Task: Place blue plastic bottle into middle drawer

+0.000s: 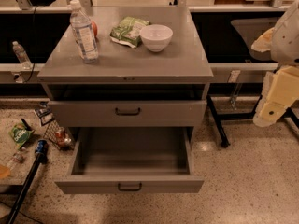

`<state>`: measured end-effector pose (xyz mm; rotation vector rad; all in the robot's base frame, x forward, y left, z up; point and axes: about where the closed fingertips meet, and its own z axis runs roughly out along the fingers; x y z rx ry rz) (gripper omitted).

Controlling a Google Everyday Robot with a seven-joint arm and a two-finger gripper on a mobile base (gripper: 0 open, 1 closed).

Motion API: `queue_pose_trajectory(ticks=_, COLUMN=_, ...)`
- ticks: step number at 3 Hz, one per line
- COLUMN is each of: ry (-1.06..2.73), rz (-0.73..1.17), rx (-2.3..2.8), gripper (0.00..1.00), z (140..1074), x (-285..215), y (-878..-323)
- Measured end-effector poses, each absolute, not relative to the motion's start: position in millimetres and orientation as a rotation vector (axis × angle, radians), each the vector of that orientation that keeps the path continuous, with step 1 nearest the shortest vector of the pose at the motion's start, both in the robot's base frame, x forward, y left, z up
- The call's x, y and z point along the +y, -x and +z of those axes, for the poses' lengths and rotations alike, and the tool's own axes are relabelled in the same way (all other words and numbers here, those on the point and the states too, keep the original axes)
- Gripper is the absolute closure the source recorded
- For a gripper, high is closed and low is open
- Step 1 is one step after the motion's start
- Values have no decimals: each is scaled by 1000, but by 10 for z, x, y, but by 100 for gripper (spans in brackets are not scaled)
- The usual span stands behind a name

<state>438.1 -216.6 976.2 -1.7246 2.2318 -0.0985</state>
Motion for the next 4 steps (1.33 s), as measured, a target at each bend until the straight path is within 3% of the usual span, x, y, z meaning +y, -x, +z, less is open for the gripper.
queue_pose_trajectory(ticks=1, ry=1725, rz=-98, rx=2232, gripper=0, z=9762, x=-2166, y=-4382)
queue_pose_trajectory(ticks=2, ry=1669, rz=34, rx=2160, gripper=0, z=9728, x=-1918, y=-4608)
queue_pose_trajectory(ticks=4, ry=1436, rz=409, rx=1865, gripper=0, z=9687, x=-846, y=-5673)
